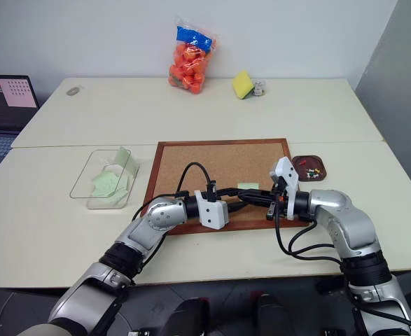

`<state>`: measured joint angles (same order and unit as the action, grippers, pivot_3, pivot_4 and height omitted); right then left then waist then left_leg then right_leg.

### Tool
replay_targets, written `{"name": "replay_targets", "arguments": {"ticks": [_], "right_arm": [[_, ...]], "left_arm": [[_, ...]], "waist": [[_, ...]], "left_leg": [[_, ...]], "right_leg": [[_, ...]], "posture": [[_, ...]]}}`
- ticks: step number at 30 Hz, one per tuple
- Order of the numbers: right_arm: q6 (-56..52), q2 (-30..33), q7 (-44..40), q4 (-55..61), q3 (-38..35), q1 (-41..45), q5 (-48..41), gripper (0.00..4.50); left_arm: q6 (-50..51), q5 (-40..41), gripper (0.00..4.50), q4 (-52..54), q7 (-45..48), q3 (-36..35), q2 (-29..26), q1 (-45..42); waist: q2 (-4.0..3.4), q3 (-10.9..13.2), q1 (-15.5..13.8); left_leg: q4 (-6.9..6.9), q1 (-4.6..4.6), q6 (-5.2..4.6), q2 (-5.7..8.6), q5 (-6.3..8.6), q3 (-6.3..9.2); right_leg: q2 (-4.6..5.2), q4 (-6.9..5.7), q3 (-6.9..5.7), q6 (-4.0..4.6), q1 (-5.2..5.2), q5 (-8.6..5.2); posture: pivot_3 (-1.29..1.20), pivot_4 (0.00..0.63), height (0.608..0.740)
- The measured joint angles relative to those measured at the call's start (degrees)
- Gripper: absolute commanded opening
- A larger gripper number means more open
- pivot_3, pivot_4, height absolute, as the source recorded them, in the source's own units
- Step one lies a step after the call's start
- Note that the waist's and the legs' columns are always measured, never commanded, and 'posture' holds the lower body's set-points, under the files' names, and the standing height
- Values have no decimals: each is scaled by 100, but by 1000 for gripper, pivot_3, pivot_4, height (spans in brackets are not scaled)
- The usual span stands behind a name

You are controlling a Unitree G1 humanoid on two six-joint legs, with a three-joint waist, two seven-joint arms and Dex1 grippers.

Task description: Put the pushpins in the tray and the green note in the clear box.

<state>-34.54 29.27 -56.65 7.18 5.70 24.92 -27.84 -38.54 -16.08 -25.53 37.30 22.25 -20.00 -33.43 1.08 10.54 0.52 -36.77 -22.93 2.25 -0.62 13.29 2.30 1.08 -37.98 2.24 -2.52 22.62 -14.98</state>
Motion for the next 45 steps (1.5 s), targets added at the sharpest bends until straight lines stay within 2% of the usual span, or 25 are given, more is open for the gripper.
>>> {"name": "replay_targets", "arguments": {"ticks": [3, 13, 20, 26, 45], "right_arm": [[0, -1, 32, 0, 0, 28, 0, 0], [1, -1, 39, -32, 0, 96, 2, 0], [34, -10, 62, -167, -6, 299, 9, 0], [77, -21, 127, -321, -14, 394, 11, 0], [225, -93, 348, -524, -216, 611, 11, 0]], "left_arm": [[-29, 0, 34, -4, 1, 0, 0, 0], [-85, -183, 34, -30, -157, 0, -38, -6], [-270, -1336, 34, -337, -1206, 0, -284, -368], [-602, -1754, 34, -438, -1675, 111, -294, -421], [-838, -2035, 34, -587, -2029, 253, -459, -558]], "waist": [[0, 0, 0], [0, 0, 0], [0, 0, 2], [0, 0, -5], [0, 0, -2]], "left_leg": [[0, 0, 0, 0, 0, 0], [-1, 0, 0, 0, 0, 0], [-2, 0, 0, 1, 0, 0], [-4, -1, 0, 1, 0, 0], [-5, -1, 0, 0, 0, -2]], "right_leg": [[0, 0, 0, 0, 0, 0], [0, -1, 0, 3, 0, 2], [0, -2, 0, 4, 0, 3], [1, -3, 0, 11, 0, 7], [1, -8, 1, 12, 2, 7]], "posture": [[0, 150, 740], [0, 150, 740], [0, 150, 740], [0, 150, 740], [0, 150, 740]]}}
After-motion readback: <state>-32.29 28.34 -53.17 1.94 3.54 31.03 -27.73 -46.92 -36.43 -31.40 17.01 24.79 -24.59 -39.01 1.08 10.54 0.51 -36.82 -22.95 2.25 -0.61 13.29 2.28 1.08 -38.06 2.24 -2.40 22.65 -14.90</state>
